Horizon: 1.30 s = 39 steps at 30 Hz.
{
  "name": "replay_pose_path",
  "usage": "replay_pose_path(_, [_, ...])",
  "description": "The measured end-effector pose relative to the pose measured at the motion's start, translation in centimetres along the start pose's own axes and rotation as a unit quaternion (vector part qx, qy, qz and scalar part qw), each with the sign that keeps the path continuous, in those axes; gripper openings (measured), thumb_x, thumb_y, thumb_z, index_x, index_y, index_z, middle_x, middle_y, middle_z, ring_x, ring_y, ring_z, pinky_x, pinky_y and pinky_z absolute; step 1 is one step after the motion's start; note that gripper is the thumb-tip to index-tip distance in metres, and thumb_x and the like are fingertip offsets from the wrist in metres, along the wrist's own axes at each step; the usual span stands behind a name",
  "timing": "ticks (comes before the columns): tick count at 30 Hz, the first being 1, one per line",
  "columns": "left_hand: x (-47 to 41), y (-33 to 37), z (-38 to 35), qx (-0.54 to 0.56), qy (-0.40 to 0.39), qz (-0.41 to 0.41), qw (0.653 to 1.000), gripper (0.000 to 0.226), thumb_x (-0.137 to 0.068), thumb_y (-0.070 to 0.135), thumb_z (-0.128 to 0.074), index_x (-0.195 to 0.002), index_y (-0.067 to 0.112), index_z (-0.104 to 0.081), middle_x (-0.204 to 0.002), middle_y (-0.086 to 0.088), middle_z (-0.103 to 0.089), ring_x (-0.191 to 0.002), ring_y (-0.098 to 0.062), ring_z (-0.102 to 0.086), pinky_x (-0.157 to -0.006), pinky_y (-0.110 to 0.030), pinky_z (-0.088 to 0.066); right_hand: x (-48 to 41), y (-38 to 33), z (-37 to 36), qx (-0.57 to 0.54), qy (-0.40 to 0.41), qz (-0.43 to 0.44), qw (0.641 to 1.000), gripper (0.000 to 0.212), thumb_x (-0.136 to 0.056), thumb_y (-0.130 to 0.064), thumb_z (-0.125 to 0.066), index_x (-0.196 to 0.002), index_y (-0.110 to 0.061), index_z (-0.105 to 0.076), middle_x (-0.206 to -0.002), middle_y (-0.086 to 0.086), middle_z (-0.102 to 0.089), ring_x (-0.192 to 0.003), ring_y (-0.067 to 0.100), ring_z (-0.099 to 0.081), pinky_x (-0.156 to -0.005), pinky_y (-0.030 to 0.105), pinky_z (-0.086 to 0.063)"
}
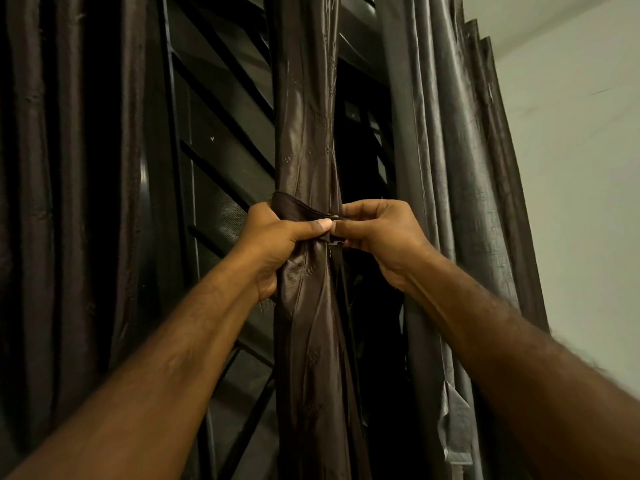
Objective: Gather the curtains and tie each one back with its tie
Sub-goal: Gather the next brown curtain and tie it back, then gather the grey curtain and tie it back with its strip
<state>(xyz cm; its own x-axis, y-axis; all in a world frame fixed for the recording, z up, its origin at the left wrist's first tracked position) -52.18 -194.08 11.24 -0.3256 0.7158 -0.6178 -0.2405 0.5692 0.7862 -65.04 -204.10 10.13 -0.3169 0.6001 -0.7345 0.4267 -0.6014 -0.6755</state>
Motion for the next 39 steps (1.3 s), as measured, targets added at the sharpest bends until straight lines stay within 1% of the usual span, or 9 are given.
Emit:
replay_pose_path(6, [-0.1, -0.2, -0.8, -0.022, 0.008, -0.012, 1.000, 0.052, -0.069, 0.026, -0.085, -0.115, 0.013, -0.064, -0.098, -0.009, -0.075, -0.083, -0.024, -0.075, -0.070, -0.038, -0.061, 0.5, 0.0, 0.6, 0.102, -0.025, 0.014, 0.994, 0.018, -0.097, -0.018, -0.064, -0.113, -0.017, -0.074, -0.103, 0.003, -0.078, -0.097, 0.019, -0.075, -0.092, 0.042, -0.060])
replay_pose_path(11, [0.2, 0.0, -2.4, -0.092, 0.116, -0.090, 0.985, 0.066, -0.075, 0.031, -0.080, -0.128, 0.030, -0.041, -0.110, 0.007, -0.059, -0.081, -0.012, -0.071, -0.060, -0.025, -0.059, 0.5, -0.2, 1.8, 0.169, 0.022, 0.039, 0.985, 0.031, -0.102, -0.028, -0.058, -0.129, -0.015, -0.067, -0.116, 0.002, -0.074, -0.107, 0.018, -0.071, -0.096, 0.044, -0.058])
replay_pose_path(16, [1.0, 1.2, -5.3, -0.260, 0.233, -0.276, 0.895, 0.063, -0.079, 0.027, -0.074, -0.133, 0.026, -0.040, -0.133, 0.001, -0.041, -0.114, -0.013, -0.050, -0.086, -0.036, -0.055, 0.2, -0.1, 4.1, 0.177, 0.038, 0.013, 0.983, 0.033, -0.104, -0.033, -0.053, -0.130, -0.017, -0.065, -0.116, 0.003, -0.073, -0.109, 0.020, -0.069, -0.098, 0.048, -0.055])
replay_pose_path(22, [1.5, -0.2, -10.7, -0.352, 0.213, -0.403, 0.817, 0.043, -0.082, 0.027, -0.065, -0.123, 0.020, -0.053, -0.129, -0.004, -0.047, -0.118, -0.017, -0.047, -0.094, -0.041, -0.047, 0.4, 2.4, 7.4, 0.176, 0.047, 0.003, 0.983, 0.025, -0.105, -0.024, -0.053, -0.118, -0.012, -0.070, -0.101, -0.001, -0.076, -0.092, 0.009, -0.073, -0.084, 0.031, -0.061])
replay_pose_path(25, [0.2, -2.4, -13.3, -0.330, 0.134, -0.405, 0.842, 0.032, -0.086, 0.024, -0.062, -0.117, 0.022, -0.056, -0.122, 0.002, -0.050, -0.110, -0.012, -0.051, -0.084, -0.026, -0.048, 0.5, 4.1, 10.1, 0.202, 0.089, 0.023, 0.975, 0.018, -0.099, -0.017, -0.059, -0.087, -0.017, -0.072, -0.065, -0.013, -0.070, -0.060, -0.003, -0.067, -0.054, 0.012, -0.050])
replay_pose_path(29, [-3.1, -6.6, -16.3, -0.272, 0.053, -0.343, 0.898, 0.029, -0.087, 0.027, -0.064, -0.114, 0.027, -0.055, -0.117, 0.009, -0.050, -0.103, -0.008, -0.053, -0.071, -0.009, -0.036, 0.4, 6.4, 15.2, 0.244, 0.177, 0.002, 0.953, 0.020, -0.091, -0.008, -0.059, -0.082, -0.019, -0.074, -0.072, 0.000, -0.075, -0.068, 0.014, -0.074, -0.063, 0.034, -0.062])
replay_pose_path(32, [-6.1, -10.0, -18.3, -0.258, 0.032, -0.293, 0.920, 0.034, -0.087, 0.035, -0.064, -0.118, 0.031, -0.051, -0.123, 0.007, -0.047, -0.109, -0.012, -0.053, -0.075, -0.020, -0.042, 0.3, 7.9, 20.0, 0.297, 0.254, -0.011, 0.920, 0.022, -0.091, -0.006, -0.058, -0.087, -0.021, -0.073, -0.074, 0.000, -0.074, -0.068, 0.009, -0.073, -0.065, 0.029, -0.059])
replay_pose_path(35, [-9.0, -12.7, -20.8, -0.293, 0.037, -0.271, 0.916, 0.053, -0.084, 0.045, -0.064, -0.130, 0.034, -0.041, -0.135, 0.004, -0.036, -0.119, -0.019, -0.045, -0.087, -0.032, -0.046, -0.2, 9.0, 25.3, 0.338, 0.326, -0.031, 0.883, 0.016, -0.093, -0.015, -0.060, -0.103, -0.022, -0.069, -0.098, 0.001, -0.075, -0.087, 0.014, -0.071, -0.083, 0.038, -0.061])
replay_pose_path(39, [-13.2, -15.2, -24.1, -0.360, 0.061, -0.270, 0.891, 0.077, -0.078, 0.054, -0.068, -0.140, 0.043, -0.025, -0.153, 0.001, -0.008, -0.140, -0.030, -0.023, -0.103, -0.059, -0.041, -2.8, 11.1, 30.6, 0.370, 0.314, -0.091, 0.870, 0.048, -0.096, -0.033, -0.066, -0.139, -0.017, -0.053, -0.130, 0.007, -0.066, -0.103, 0.018, -0.062, -0.088, 0.033, -0.052])
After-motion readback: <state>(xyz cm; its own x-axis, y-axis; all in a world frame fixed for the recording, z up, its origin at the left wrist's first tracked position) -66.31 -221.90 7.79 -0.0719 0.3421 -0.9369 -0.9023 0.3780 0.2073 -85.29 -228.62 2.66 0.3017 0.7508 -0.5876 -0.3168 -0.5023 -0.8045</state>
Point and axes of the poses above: each hand's wrist, its own x-axis away from the middle knuckle, its own z-axis out of the back of the hand, y = z × x, the point moved 4 cm from there along -x, towards the middle knuckle
